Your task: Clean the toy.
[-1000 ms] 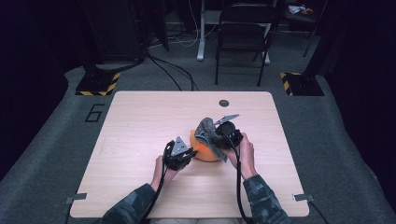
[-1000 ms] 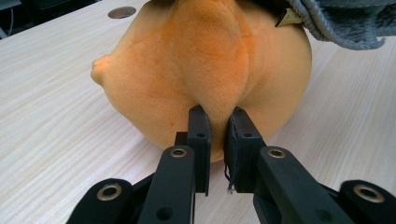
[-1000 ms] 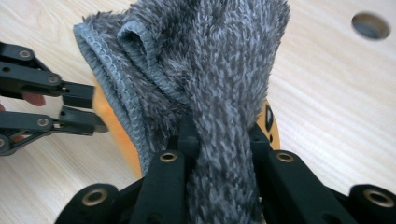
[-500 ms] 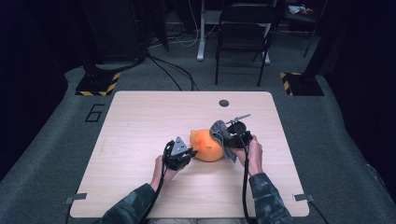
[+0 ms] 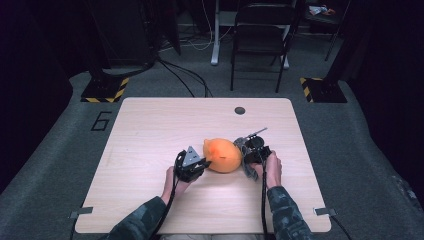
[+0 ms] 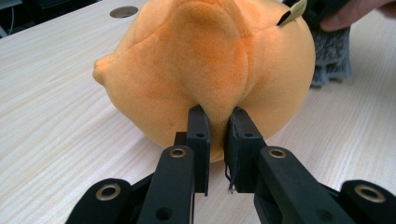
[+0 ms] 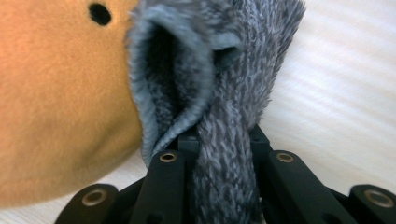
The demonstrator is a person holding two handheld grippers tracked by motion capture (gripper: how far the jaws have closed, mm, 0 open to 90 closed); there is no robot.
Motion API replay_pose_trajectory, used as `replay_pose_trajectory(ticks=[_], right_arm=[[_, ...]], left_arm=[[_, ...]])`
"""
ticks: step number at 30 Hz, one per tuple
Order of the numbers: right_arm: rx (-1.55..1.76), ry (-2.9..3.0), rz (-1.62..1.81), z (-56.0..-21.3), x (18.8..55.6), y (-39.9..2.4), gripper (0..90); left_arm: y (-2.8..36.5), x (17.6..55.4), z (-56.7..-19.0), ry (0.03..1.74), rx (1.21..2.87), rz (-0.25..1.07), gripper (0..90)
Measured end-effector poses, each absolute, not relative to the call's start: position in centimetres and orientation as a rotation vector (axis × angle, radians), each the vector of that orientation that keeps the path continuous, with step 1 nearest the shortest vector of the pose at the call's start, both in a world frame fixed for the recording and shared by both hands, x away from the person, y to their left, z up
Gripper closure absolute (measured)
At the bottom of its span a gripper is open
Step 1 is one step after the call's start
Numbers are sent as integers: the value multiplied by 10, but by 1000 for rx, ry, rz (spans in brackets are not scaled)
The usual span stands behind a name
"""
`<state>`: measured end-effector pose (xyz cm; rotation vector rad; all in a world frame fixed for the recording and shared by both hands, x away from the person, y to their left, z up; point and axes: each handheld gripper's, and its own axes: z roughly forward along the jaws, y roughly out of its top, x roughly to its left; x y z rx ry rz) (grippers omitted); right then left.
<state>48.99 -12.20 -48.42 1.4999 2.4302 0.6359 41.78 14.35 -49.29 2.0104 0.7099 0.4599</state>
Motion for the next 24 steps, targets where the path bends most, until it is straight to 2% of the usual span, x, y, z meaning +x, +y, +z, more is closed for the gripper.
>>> replay_pose_trajectory(ticks=[3, 4, 5, 11, 18, 20, 21, 22, 23, 24], right_arm=[[1463, 2412, 621, -471, 487, -123, 752], [1446, 2370, 688, -452, 483, -126, 752], [1446, 2370, 688, -452, 483, -126, 752], [1339, 2363, 930, -399, 464, -117, 752], [1304, 2452, 865, -421, 466, -95, 752], [1330, 2450, 888, -428, 470, -99, 753], [1330, 2450, 888, -428, 470, -99, 753], [1329, 2454, 888, -428, 471, -101, 753], [1345, 2449, 878, -429, 471, -101, 753], [1345, 2449, 878, -429, 471, -101, 753]], left_arm=[[144, 418, -493, 719, 2004, 459, 805], [144, 418, -493, 721, 2002, 458, 803], [145, 418, -493, 720, 2004, 455, 803], [143, 417, -493, 714, 2006, 461, 800], [145, 419, -494, 717, 2010, 454, 777], [144, 418, -493, 701, 2032, 461, 674], [143, 418, -492, 689, 2042, 485, 674], [143, 417, -491, 684, 2055, 502, 613], [142, 416, -491, 689, 2061, 513, 516], [141, 416, -491, 694, 2070, 524, 516]])
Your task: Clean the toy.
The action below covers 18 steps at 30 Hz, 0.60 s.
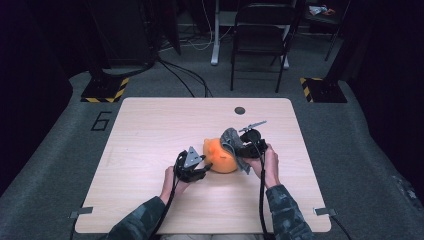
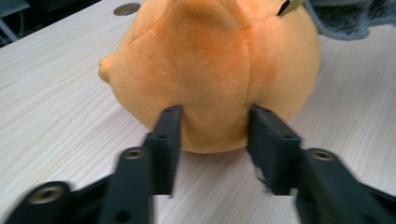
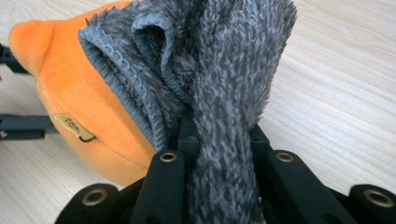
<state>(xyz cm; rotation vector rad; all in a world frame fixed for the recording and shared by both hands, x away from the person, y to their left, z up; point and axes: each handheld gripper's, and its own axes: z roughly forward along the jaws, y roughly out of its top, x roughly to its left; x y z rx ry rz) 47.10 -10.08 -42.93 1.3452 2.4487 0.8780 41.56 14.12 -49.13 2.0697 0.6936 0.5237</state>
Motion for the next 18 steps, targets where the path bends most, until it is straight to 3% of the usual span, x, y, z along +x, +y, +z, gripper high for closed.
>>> replay_pose_trajectory(ticks=[3, 9, 12, 13, 15, 18], right_arm=[[1319, 2452, 845, -429, 469, -98, 753], [1317, 2449, 848, -430, 469, -96, 753], [1305, 2459, 834, -430, 468, -94, 753], [1300, 2460, 826, -430, 468, -94, 753], [1303, 2455, 833, -429, 468, -94, 753], [1311, 2444, 837, -428, 469, -94, 753]], left_arm=[[142, 415, -492, 711, 2078, 540, 416], [137, 417, -501, 705, 2072, 532, 403], [136, 417, -504, 705, 2055, 529, 620], [136, 417, -504, 705, 2051, 527, 620], [137, 418, -503, 711, 2041, 521, 735], [139, 418, -500, 709, 2036, 511, 766]])
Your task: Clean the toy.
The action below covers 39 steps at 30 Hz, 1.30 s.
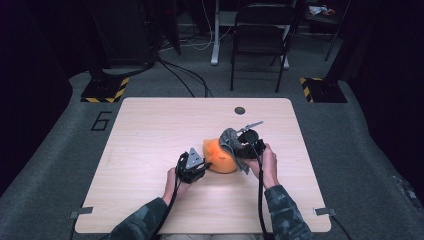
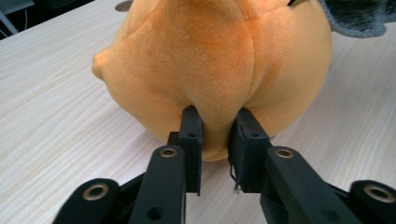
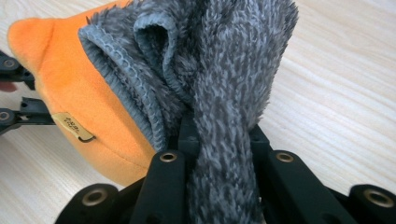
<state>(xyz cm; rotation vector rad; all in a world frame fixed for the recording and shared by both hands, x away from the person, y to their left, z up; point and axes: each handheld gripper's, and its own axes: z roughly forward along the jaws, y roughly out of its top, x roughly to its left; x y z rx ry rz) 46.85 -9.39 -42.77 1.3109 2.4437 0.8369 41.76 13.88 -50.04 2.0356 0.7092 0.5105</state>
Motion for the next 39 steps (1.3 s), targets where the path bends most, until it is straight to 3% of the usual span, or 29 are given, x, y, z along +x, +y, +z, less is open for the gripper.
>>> replay_pose_trajectory(ticks=[11, 17, 22, 39], right_arm=[[1238, 2388, 925, -393, 454, -93, 752], [1105, 2408, 1008, -381, 438, -67, 752], [1084, 2430, 929, -397, 440, -55, 752], [1395, 2431, 748, -446, 477, -110, 751]], left_arm=[[149, 417, -481, 772, 1952, 364, 794], [147, 415, -481, 768, 1953, 368, 793], [147, 417, -486, 776, 1964, 371, 790], [150, 419, -487, 775, 1980, 353, 782]])
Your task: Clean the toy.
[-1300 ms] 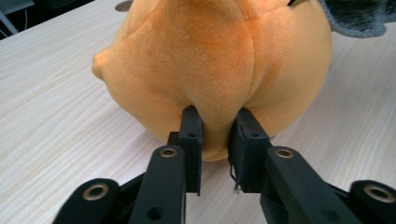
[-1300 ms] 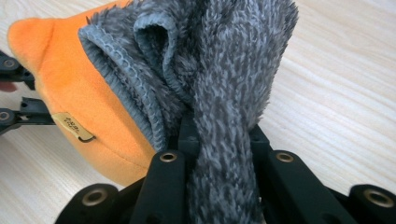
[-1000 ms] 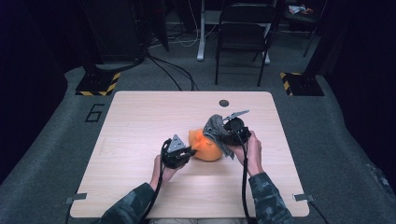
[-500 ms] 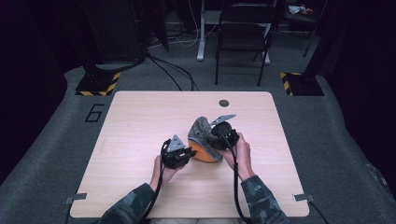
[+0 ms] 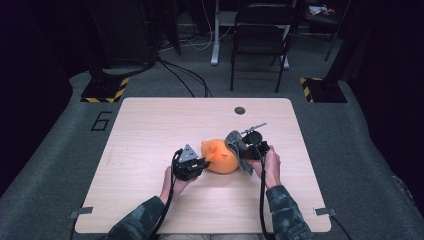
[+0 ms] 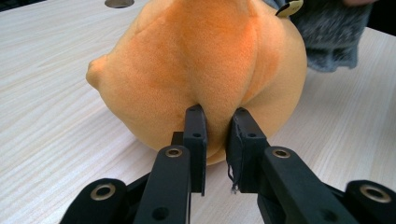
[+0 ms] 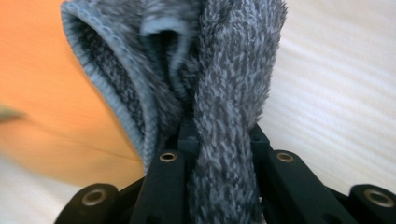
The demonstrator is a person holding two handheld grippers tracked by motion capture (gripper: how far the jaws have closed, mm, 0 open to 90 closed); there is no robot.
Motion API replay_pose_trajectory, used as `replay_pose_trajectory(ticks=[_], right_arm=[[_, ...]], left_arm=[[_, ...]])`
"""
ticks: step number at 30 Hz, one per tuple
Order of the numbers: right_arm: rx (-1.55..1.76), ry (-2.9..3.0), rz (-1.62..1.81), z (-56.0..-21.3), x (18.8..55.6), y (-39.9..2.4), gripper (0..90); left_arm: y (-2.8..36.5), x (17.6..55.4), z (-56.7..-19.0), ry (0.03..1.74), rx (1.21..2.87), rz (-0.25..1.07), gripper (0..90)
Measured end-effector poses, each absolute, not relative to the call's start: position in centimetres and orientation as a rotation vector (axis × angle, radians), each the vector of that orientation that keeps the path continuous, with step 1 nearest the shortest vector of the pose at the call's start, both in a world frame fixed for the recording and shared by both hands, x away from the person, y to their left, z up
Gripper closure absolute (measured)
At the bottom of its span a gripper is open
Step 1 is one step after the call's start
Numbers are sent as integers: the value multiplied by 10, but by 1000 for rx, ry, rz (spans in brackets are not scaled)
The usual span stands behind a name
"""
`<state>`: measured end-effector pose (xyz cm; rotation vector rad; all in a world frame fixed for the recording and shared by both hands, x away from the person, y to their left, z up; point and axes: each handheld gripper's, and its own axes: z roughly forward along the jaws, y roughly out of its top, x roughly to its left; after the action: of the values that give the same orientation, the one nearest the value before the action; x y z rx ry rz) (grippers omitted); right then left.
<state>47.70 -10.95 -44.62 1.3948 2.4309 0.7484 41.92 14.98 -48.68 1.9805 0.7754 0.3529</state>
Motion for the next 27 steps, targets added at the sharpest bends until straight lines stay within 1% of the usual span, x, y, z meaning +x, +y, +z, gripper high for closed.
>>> replay_pose_trajectory(ticks=[6, 8, 11, 13, 17, 21, 24, 27], right_arm=[[1533, 2449, 666, -484, 489, -121, 750], [1552, 2453, 690, -489, 490, -123, 749], [1490, 2434, 639, -478, 487, -120, 749], [1489, 2425, 670, -467, 486, -121, 749], [1415, 2378, 820, -423, 473, -122, 749], [1279, 2362, 969, -383, 453, -106, 749], [1199, 2414, 966, -381, 448, -90, 749], [1171, 2480, 838, -404, 454, -72, 750]], left_arm=[[151, 420, -487, 783, 1978, 355, 781], [152, 420, -487, 790, 1977, 341, 780], [153, 421, -488, 799, 1963, 349, 779], [155, 422, -488, 803, 1965, 348, 778], [156, 422, -488, 806, 1971, 339, 776], [154, 422, -488, 801, 1971, 345, 774], [154, 422, -489, 799, 1963, 353, 771], [155, 423, -490, 802, 1971, 349, 754]])
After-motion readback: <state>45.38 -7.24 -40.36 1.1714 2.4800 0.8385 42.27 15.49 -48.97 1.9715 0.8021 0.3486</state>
